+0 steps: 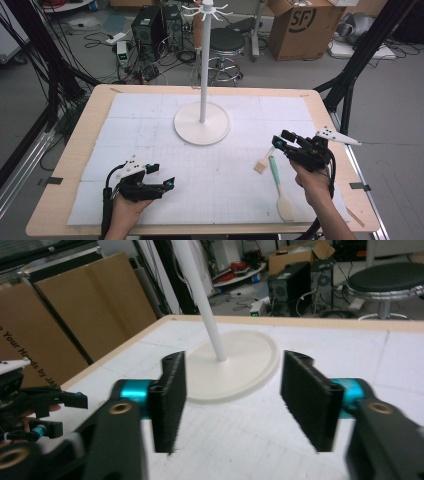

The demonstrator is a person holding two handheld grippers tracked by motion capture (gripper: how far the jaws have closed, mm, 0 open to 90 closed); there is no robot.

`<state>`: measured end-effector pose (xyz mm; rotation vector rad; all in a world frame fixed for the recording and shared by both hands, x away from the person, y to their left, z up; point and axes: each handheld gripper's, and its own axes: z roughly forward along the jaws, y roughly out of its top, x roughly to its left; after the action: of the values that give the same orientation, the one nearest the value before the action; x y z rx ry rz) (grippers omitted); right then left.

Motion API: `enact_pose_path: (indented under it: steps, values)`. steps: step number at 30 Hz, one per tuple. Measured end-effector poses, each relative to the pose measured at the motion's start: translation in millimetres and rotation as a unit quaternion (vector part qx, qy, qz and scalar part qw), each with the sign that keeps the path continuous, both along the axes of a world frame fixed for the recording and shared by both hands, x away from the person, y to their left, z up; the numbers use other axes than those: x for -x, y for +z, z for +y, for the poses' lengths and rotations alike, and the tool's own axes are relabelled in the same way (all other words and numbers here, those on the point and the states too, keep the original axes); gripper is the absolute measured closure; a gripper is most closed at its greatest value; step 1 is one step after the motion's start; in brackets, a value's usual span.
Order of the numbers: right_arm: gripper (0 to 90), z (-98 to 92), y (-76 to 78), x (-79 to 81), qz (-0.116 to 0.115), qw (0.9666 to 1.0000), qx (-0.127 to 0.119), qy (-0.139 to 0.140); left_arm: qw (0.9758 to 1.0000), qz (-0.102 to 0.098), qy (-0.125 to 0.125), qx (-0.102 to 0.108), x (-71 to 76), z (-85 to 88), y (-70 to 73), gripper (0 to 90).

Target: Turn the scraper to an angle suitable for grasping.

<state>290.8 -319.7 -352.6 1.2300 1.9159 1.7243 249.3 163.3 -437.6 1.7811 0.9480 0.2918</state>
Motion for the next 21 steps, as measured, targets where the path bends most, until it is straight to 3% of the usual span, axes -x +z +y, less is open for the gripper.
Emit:
enact_pose_path:
  steps: [6,11,14,16,19,21]
  values:
    - [58.8,-9.8,-13.9,5.4,0.014,0.9997,0.015,-0.015,1.0000,0.001,-0.003,0.001,-1.4,-0.9,-0.6,20.5]
    - [73.7,-13.8,-20.6,6.7,0.019,0.9993,0.024,-0.022,1.0000,-0.001,-0.006,-0.001,-1.5,-3.2,-0.3,20.6]
    - [82.5,-15.7,-24.5,6.7,0.040,0.9991,0.010,-0.007,1.0000,-0.003,-0.004,-0.003,-0.5,-3.2,0.6,20.6]
    - [84.2,-18.0,-28.5,6.7,0.055,0.9984,-0.008,0.003,1.0000,-0.005,-0.002,-0.002,0.8,-2.4,1.7,20.6]
    - [89.5,-20.5,-33.7,8.4,0.066,0.9978,-0.011,0.001,1.0000,-0.008,-0.002,0.000,2.6,-1.3,2.7,20.7]
    - [89.6,-22.5,-38.5,7.8,0.088,0.9958,-0.024,0.007,1.0000,-0.008,0.001,0.000,3.7,-0.5,3.0,20.7]
